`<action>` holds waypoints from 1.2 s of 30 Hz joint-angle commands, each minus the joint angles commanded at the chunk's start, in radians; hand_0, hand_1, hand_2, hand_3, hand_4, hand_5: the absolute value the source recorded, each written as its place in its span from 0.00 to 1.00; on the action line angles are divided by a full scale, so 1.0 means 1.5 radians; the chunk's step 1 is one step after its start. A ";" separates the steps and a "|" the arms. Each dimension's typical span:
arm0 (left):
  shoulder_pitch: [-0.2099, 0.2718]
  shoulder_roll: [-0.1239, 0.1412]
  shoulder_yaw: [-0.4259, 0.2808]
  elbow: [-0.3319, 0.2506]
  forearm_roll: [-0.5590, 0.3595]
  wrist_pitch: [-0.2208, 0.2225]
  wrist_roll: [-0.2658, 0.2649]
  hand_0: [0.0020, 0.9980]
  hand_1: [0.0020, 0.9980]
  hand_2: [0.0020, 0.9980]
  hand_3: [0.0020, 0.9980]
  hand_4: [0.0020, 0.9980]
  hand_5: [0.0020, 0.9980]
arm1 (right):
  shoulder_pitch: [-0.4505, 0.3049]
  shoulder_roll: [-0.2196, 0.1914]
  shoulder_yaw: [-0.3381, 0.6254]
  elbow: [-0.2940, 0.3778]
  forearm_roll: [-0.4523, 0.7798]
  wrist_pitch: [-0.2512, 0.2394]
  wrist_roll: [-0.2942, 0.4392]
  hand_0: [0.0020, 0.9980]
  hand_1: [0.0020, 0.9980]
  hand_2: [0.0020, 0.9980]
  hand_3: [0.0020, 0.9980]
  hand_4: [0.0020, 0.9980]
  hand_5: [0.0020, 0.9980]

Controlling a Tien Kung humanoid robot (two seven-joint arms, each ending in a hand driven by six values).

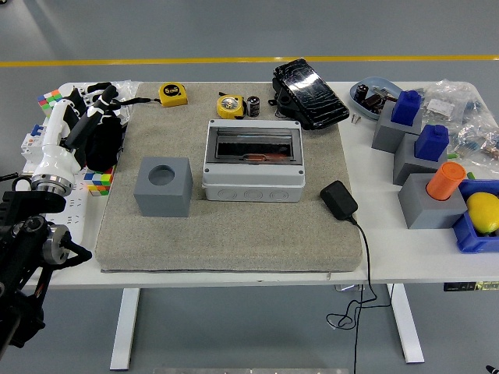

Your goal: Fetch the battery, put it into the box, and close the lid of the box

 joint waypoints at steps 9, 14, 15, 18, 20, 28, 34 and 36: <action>-0.003 -0.005 0.004 0.007 0.001 -0.001 0.002 0.41 0.56 0.62 0.63 0.99 0.55 | -0.001 -0.003 0.003 0.000 -0.002 -0.002 0.002 0.56 0.59 0.58 0.55 0.92 0.49; 0.001 -0.005 0.007 0.010 0.002 -0.002 0.004 0.41 0.56 0.62 0.62 0.99 0.55 | -0.002 0.001 0.002 -0.001 -0.002 -0.002 0.002 0.56 0.59 0.58 0.55 0.92 0.49; 0.001 -0.005 0.008 0.010 0.002 -0.003 0.005 0.41 0.56 0.62 0.62 0.99 0.55 | -0.002 0.001 0.001 -0.001 -0.001 -0.002 0.002 0.56 0.59 0.58 0.55 0.92 0.49; 0.001 -0.005 0.009 0.009 0.002 -0.003 0.005 0.41 0.56 0.62 0.62 0.99 0.55 | -0.005 0.002 -0.002 -0.002 0.001 -0.002 0.001 0.56 0.59 0.58 0.55 0.92 0.49; 0.001 -0.004 0.012 0.010 0.003 -0.003 0.005 0.41 0.56 0.62 0.62 0.99 0.55 | -0.007 0.002 -0.003 -0.002 0.001 -0.002 0.001 0.56 0.59 0.58 0.55 0.92 0.49; -0.002 0.002 0.030 0.008 0.000 -0.004 0.006 0.41 0.56 0.62 0.62 0.98 0.54 | -0.004 0.000 0.004 -0.001 -0.003 -0.002 0.002 0.56 0.59 0.58 0.55 0.92 0.49; -0.003 -0.002 0.036 0.009 0.002 -0.006 0.008 0.41 0.56 0.62 0.61 0.98 0.52 | -0.006 -0.001 0.005 -0.001 -0.004 -0.003 0.002 0.56 0.59 0.58 0.55 0.92 0.49; -0.002 -0.004 0.038 0.008 0.003 -0.006 0.009 0.41 0.56 0.62 0.61 0.98 0.52 | -0.011 -0.001 0.002 -0.002 -0.001 -0.003 0.001 0.56 0.59 0.58 0.55 0.92 0.49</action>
